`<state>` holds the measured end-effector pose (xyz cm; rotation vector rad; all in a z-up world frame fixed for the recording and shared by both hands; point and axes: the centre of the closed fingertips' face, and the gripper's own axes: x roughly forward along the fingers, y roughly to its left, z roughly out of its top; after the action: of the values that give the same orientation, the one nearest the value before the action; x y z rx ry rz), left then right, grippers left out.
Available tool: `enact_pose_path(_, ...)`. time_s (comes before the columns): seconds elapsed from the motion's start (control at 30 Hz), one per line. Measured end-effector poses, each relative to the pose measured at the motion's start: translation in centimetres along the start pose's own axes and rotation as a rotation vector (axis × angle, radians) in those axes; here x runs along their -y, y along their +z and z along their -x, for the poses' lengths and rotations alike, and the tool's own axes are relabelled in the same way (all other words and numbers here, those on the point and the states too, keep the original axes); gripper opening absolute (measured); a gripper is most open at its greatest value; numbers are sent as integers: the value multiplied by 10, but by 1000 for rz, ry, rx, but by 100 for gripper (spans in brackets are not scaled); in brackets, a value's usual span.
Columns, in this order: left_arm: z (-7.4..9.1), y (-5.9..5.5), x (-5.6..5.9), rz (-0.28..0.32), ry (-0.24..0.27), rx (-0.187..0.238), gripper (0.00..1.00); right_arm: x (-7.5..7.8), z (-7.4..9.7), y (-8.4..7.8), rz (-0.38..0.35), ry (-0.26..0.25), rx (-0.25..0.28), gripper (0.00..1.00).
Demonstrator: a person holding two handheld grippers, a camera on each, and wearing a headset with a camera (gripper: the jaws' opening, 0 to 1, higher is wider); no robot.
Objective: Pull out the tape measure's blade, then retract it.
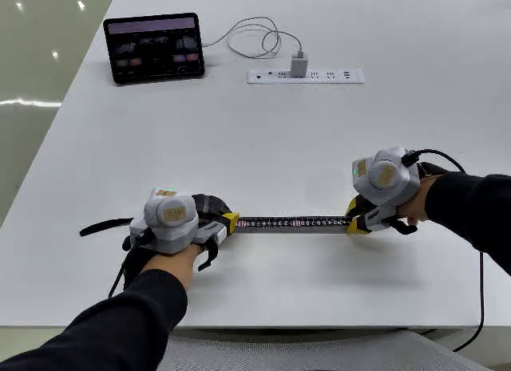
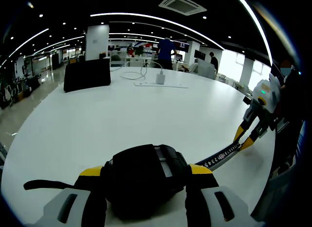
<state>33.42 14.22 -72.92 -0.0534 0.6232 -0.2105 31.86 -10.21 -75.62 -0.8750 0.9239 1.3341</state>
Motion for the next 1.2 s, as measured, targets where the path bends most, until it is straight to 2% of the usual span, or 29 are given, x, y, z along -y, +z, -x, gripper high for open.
enact_pose_path(0.13,0,0,0,-1,-1,-1,62,1,-1,1,-18,-5,6,12)
enact_pose_path(0.53,0,0,0,-2,-1,0,62,4,-5,5,17,1,19,11)
enact_pose_path(0.67,0,0,0,-1,-1,0,62,5,-7,6,-15,-3,27,11)
enact_pose_path(1.2,0,0,1,-1,-3,-2,62,6,-11,12,-25,-9,39,12)
